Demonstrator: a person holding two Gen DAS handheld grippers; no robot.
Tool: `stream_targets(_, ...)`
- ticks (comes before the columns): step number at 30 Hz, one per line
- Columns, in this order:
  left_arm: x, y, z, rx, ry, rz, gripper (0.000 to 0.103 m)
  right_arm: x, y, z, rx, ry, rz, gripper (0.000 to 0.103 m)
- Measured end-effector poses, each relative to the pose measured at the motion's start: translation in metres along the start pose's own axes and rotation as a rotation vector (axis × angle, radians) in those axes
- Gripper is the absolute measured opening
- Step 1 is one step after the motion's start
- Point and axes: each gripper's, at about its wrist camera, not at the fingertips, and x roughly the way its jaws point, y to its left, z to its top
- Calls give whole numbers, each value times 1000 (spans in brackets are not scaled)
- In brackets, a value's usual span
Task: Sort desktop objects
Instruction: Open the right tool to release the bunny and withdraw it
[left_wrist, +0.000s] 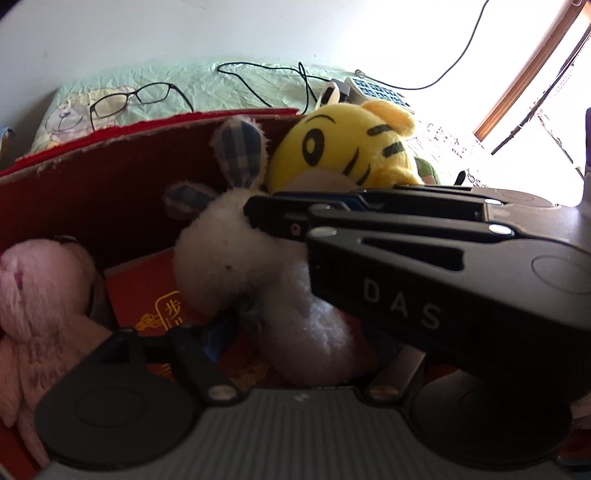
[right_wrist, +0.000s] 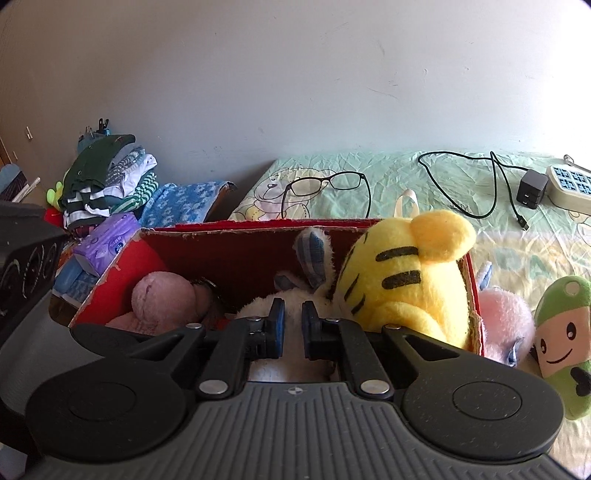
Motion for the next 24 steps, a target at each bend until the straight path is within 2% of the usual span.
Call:
stream_targets(4, -1, -1, 1, -6, -8, 1, 77, -3, 1, 1, -4, -6, -1, 8)
stream_targets(10, -12, -15, -1, 36, -49, 72, 83, -20, 8, -1, -43, -42, 6, 17)
stream_targets(17, -21, -22, -2, 36, -89, 114, 86, -36, 1, -2, 32, -57, 20, 18)
stream_targets(20, -26, -26, -1, 46, -107, 158, 90, -41, 1, -4, 42, -61, 11, 18)
stream_targets(24, -32, -29, -2, 28, -111, 209, 91, -48, -1, -7, 67, -68, 3, 18)
